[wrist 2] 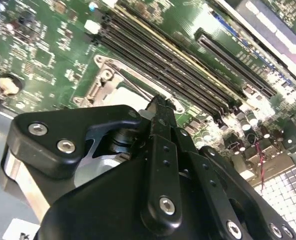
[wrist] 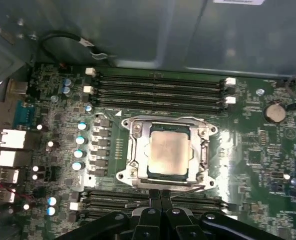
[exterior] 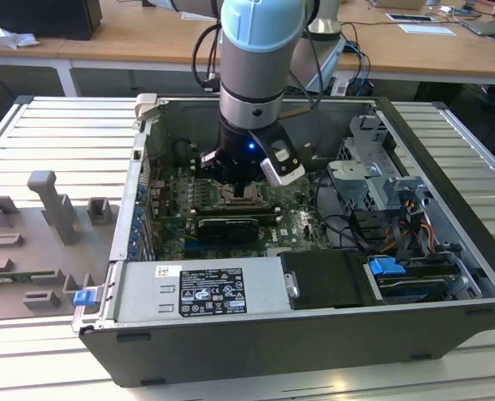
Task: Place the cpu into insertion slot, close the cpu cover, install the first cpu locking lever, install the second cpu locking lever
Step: 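Install the second cpu locking lever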
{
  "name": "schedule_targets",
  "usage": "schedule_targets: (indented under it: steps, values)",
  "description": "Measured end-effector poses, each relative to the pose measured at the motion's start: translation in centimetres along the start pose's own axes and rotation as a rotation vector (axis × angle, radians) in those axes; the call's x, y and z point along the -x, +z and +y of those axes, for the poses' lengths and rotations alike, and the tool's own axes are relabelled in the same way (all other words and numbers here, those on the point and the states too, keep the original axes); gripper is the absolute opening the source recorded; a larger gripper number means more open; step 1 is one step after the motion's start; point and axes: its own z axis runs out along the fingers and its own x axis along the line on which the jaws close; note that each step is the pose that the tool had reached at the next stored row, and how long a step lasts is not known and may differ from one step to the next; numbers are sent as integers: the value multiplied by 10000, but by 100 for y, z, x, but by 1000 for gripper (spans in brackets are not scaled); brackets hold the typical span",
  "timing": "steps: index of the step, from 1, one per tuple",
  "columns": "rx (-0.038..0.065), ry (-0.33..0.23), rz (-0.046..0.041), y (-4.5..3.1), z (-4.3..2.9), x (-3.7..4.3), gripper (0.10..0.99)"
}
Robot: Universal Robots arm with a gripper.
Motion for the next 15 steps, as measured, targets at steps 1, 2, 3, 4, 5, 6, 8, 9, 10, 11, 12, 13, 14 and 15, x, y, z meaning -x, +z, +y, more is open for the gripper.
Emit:
schedule_targets:
  steps: [1, 2, 3, 4, 5, 6, 8, 9, 10, 11, 12, 13, 14, 15]
  values:
    - [16, -16, 2, 33, -3, -41, 106]
    - [30, -33, 3, 71, -7, -72, 106]
    - [35, -50, 6, 104, -12, -87, 106]
    - [37, -65, 9, 123, -15, -93, 106]
    - [41, -86, 13, 145, -19, -99, 106]
    - [72, -112, 15, 161, -23, -102, 106]
    - [418, -143, -10, 163, -48, -114, 106]
    - [520, -154, -18, 162, -79, -120, 106]
    - [548, -166, -18, 160, -97, -126, 106]
    - [565, -174, -18, 160, -109, -129, 106]
    - [596, -188, -17, 158, -126, -136, 106]
    - [661, -212, -19, 156, -145, -152, 106]
    - [719, -236, -19, 156, -159, -165, 106]
    - [771, -253, -19, 157, -170, -174, 106]
